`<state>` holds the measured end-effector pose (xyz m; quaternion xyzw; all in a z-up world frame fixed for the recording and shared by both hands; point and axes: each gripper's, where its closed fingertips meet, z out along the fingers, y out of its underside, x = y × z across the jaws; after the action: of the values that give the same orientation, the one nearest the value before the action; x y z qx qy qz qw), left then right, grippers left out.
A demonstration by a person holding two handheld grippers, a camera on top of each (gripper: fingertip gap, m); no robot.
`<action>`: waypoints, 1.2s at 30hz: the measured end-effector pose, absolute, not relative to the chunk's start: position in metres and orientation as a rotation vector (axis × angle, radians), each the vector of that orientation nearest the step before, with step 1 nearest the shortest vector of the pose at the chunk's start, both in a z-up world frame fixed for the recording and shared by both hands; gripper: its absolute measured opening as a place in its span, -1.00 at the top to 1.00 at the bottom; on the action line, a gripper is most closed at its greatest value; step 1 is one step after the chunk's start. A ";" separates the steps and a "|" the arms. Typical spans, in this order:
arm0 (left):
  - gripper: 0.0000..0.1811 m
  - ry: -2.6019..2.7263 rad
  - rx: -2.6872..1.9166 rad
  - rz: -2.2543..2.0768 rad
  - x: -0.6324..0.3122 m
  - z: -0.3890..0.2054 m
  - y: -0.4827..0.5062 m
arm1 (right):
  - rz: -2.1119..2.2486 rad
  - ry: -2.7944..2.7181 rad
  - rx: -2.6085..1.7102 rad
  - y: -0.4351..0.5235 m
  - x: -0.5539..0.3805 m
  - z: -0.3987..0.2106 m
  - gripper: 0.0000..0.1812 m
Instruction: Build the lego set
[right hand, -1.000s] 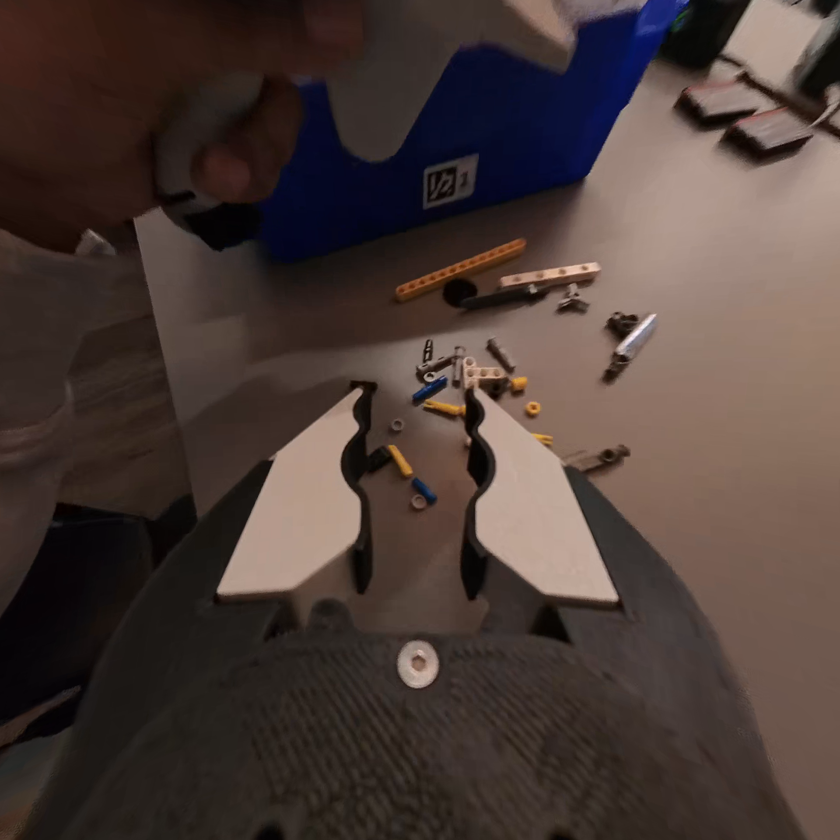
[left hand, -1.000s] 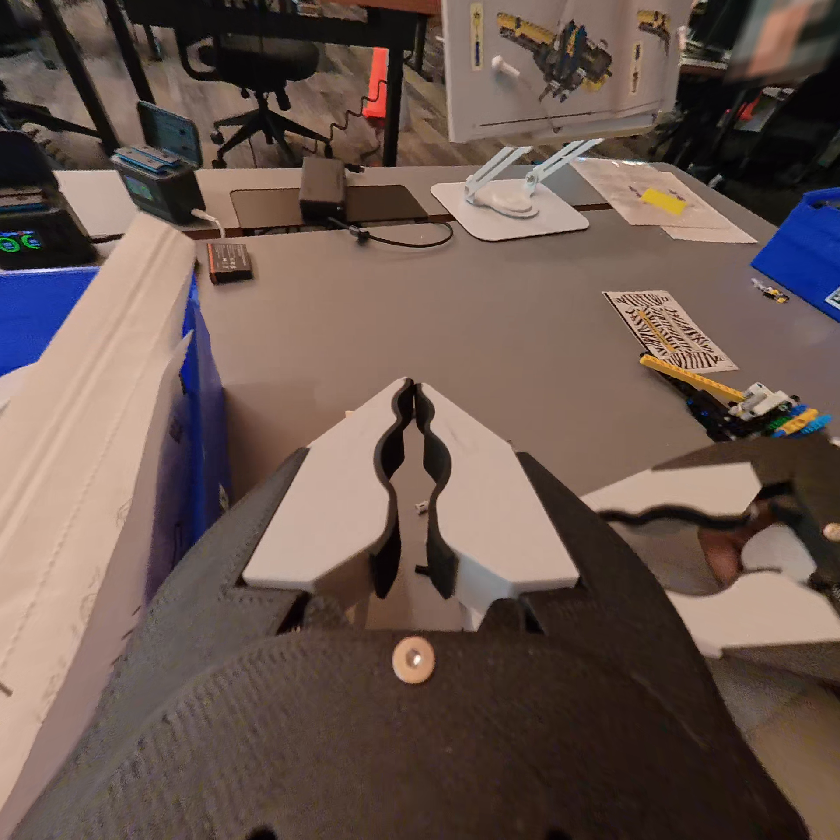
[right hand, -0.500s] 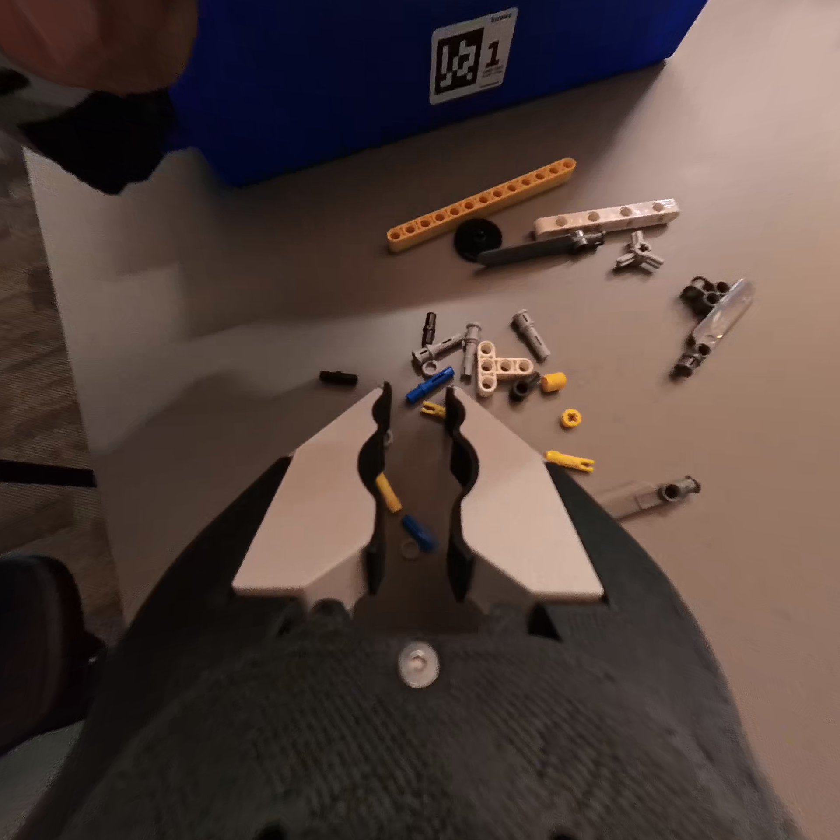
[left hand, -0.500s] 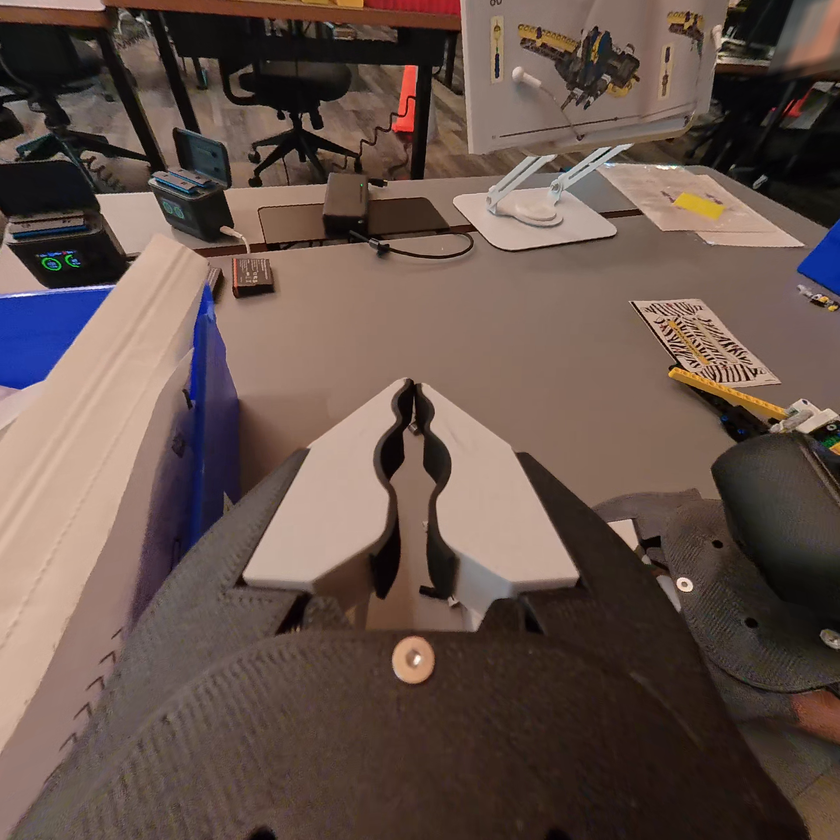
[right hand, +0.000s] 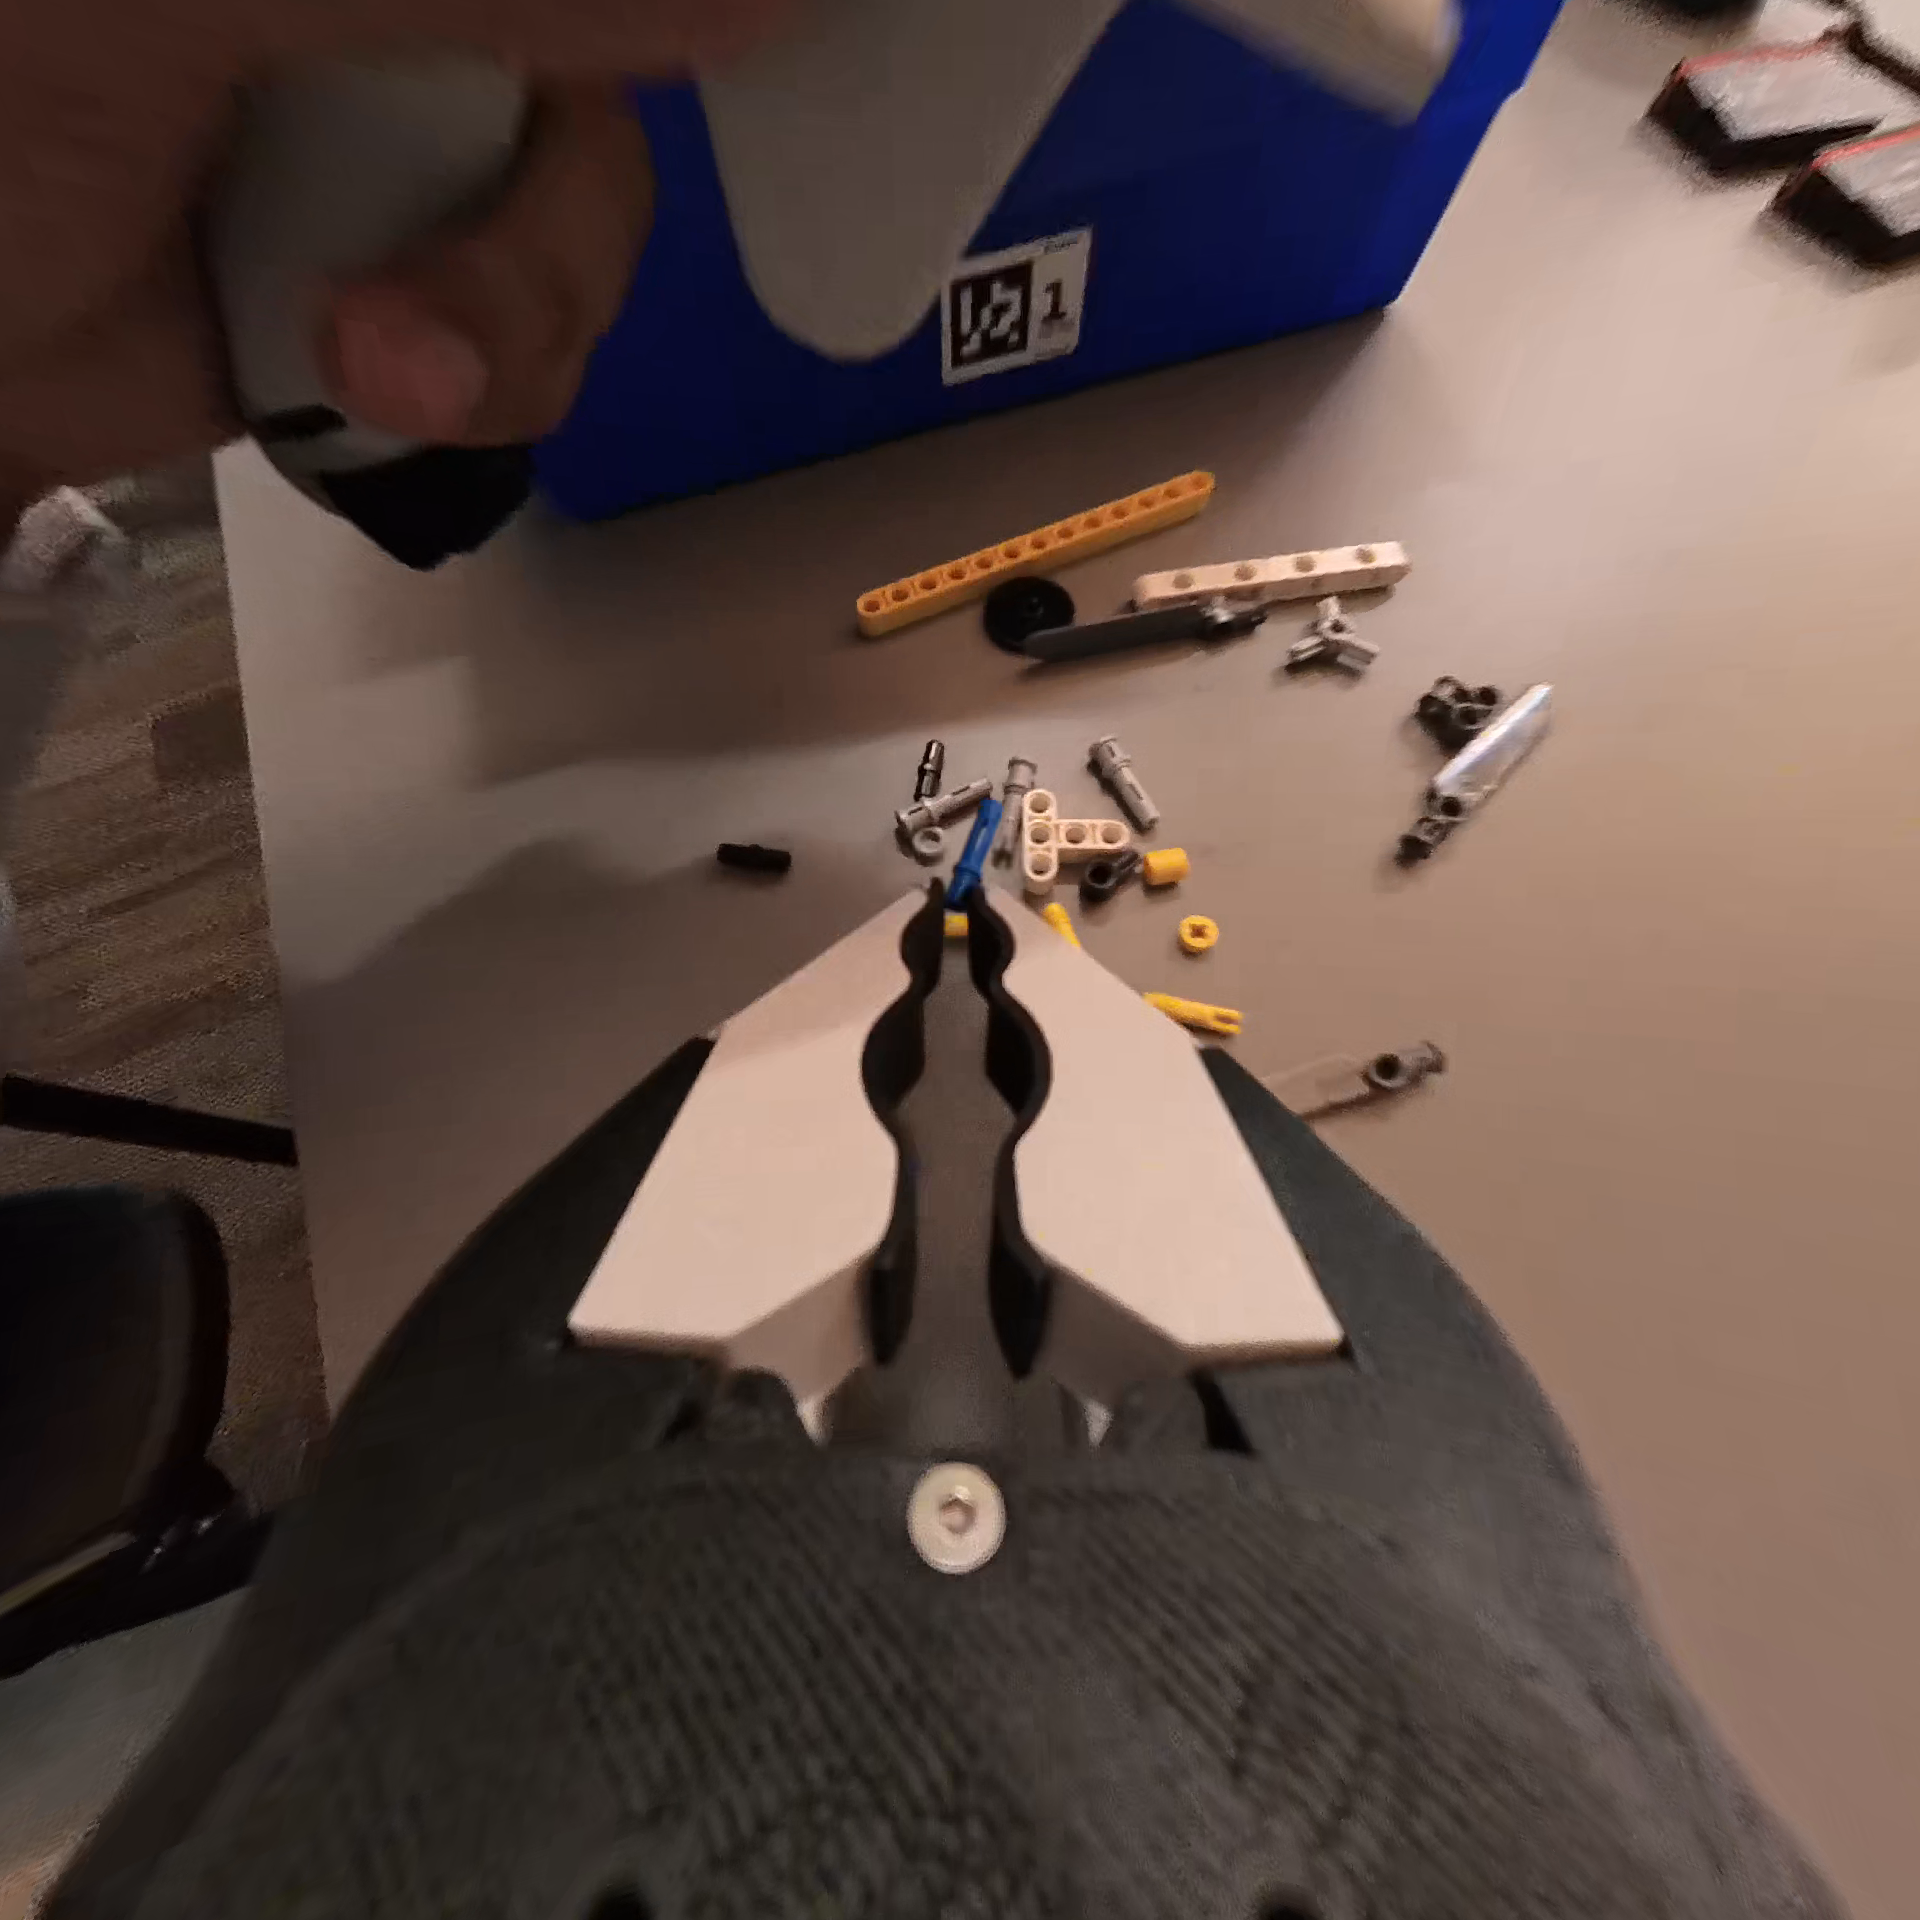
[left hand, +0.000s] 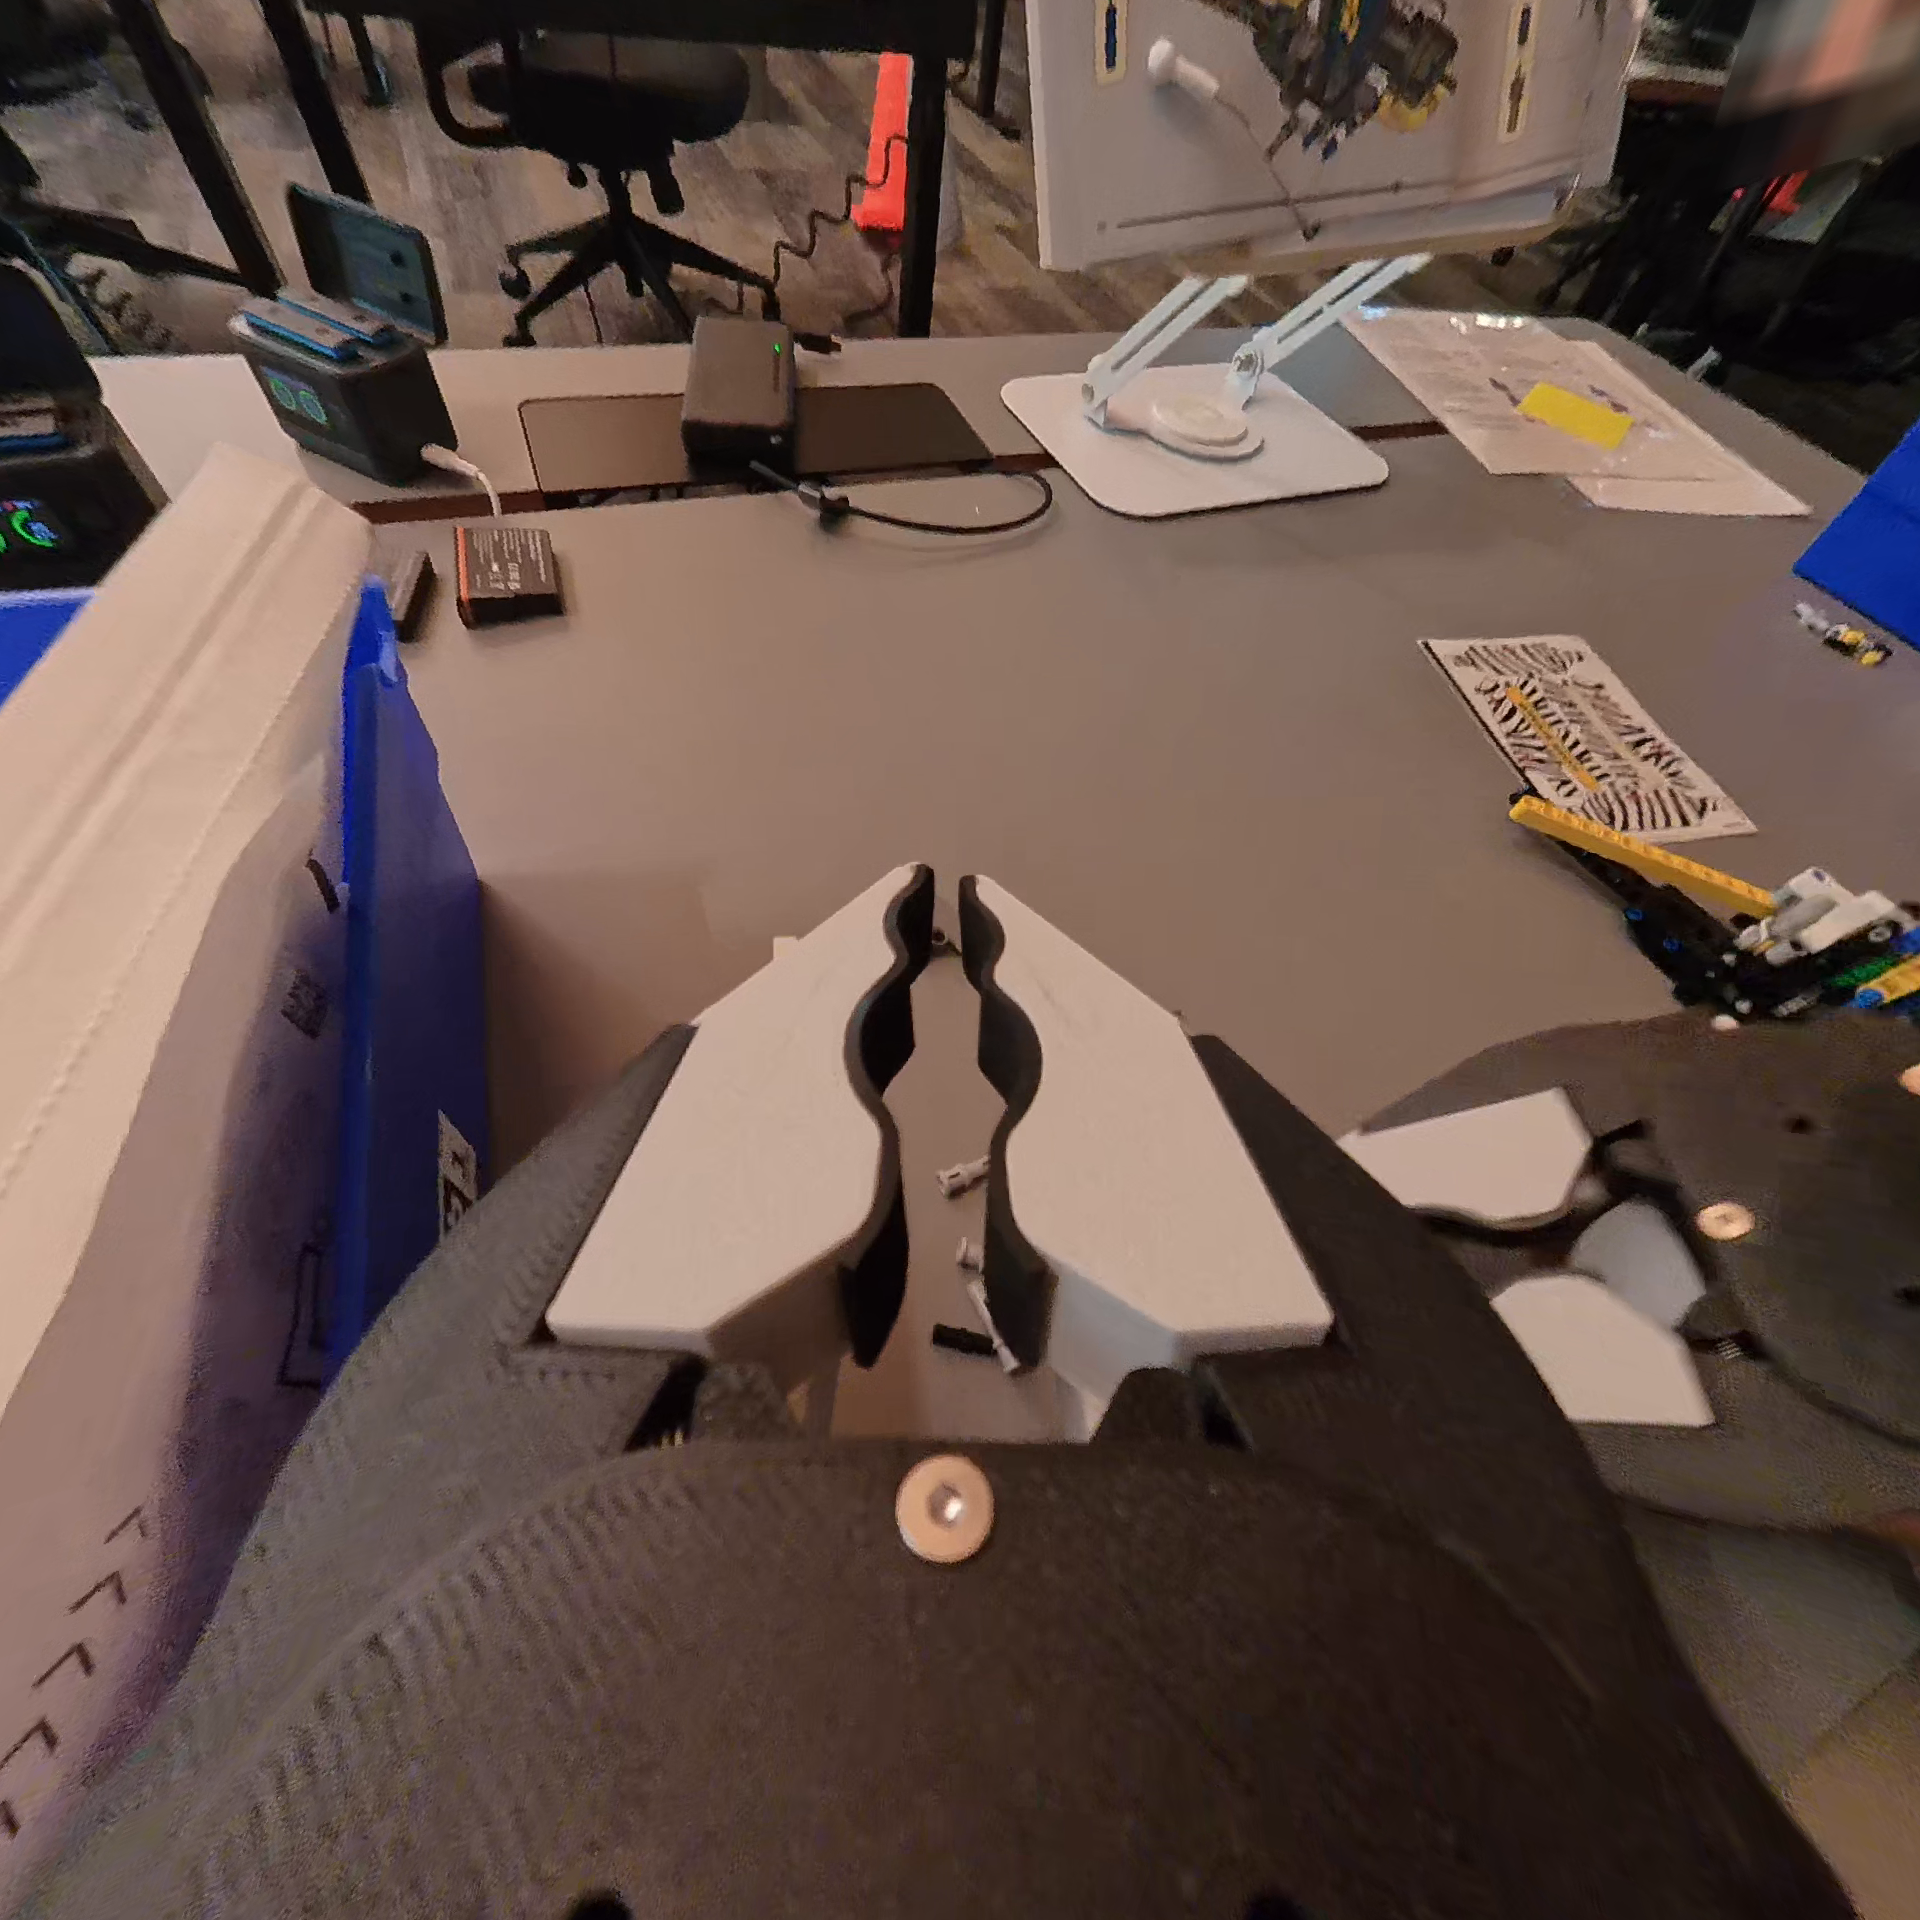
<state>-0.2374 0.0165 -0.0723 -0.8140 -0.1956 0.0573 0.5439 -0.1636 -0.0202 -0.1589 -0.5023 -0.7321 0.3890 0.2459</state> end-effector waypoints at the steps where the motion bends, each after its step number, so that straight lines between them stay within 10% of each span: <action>1: 0.94 -0.466 -1.954 0.134 -0.237 -0.077 0.017 | 1.060 -1.982 -1.362 -0.014 -0.160 -0.154 0.97; 12: 0.94 -0.381 -2.185 -0.153 -0.193 -0.130 0.038 | 1.047 -1.839 -1.302 0.040 -0.131 -0.117 0.97; 19: 0.56 -0.271 -1.815 -0.847 -0.134 -0.077 0.056 | 0.948 -1.778 -1.022 0.048 -0.125 -0.077 0.97; 26: 0.95 -0.228 -1.638 -1.001 -0.125 -0.050 0.055 | 0.871 -1.768 -0.824 0.042 -0.116 -0.053 0.98; 36: 0.84 -0.193 -1.515 -1.127 -0.121 -0.031 0.046 | 0.952 -1.701 -0.786 0.039 -0.111 -0.028 0.98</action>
<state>-0.1206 0.0456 -0.0308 -0.6487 -0.0828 -0.4827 0.5825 -0.1108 0.0391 -0.0277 -0.3244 -0.7025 0.3930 0.4968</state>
